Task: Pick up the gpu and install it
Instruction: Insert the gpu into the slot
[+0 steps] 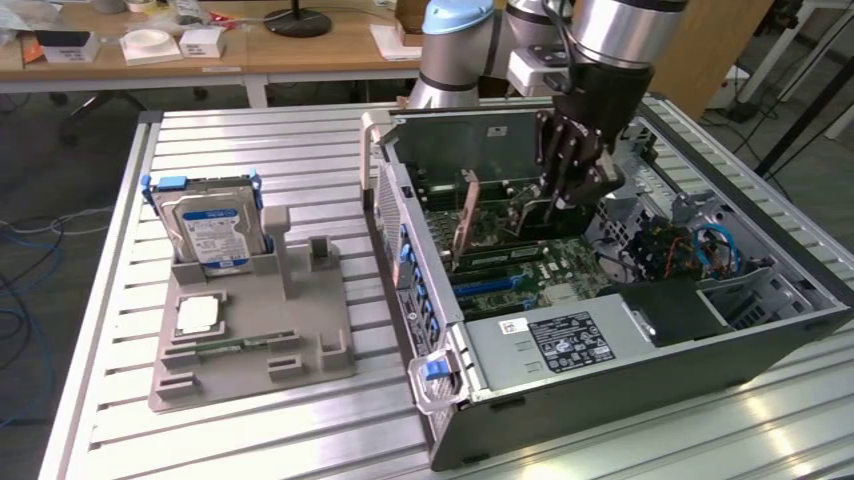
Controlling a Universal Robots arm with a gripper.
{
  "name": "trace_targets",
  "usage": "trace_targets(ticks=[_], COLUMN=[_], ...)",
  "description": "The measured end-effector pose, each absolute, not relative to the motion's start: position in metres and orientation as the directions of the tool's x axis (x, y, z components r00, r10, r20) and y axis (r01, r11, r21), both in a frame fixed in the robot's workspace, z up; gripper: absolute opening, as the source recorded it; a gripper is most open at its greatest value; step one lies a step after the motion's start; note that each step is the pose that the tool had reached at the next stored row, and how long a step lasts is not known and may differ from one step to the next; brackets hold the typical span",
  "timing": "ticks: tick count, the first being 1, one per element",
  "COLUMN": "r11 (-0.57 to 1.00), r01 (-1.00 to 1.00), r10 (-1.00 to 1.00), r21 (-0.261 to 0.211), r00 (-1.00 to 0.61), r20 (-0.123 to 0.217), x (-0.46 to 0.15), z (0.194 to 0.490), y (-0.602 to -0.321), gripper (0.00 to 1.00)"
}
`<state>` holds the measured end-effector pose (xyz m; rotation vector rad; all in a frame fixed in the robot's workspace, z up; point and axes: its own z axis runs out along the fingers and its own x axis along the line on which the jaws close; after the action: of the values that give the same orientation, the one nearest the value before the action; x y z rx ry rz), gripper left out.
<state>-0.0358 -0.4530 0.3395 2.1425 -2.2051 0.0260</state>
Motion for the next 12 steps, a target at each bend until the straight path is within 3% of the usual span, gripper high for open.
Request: trace_targets(ticks=[12], r11=[0.03], r01=[-0.999], r10=[-0.997], r21=[0.034], r00=[-0.028], r20=[0.067], x=[-0.0358], z=[0.335], y=[-0.4504], gripper=[0.26])
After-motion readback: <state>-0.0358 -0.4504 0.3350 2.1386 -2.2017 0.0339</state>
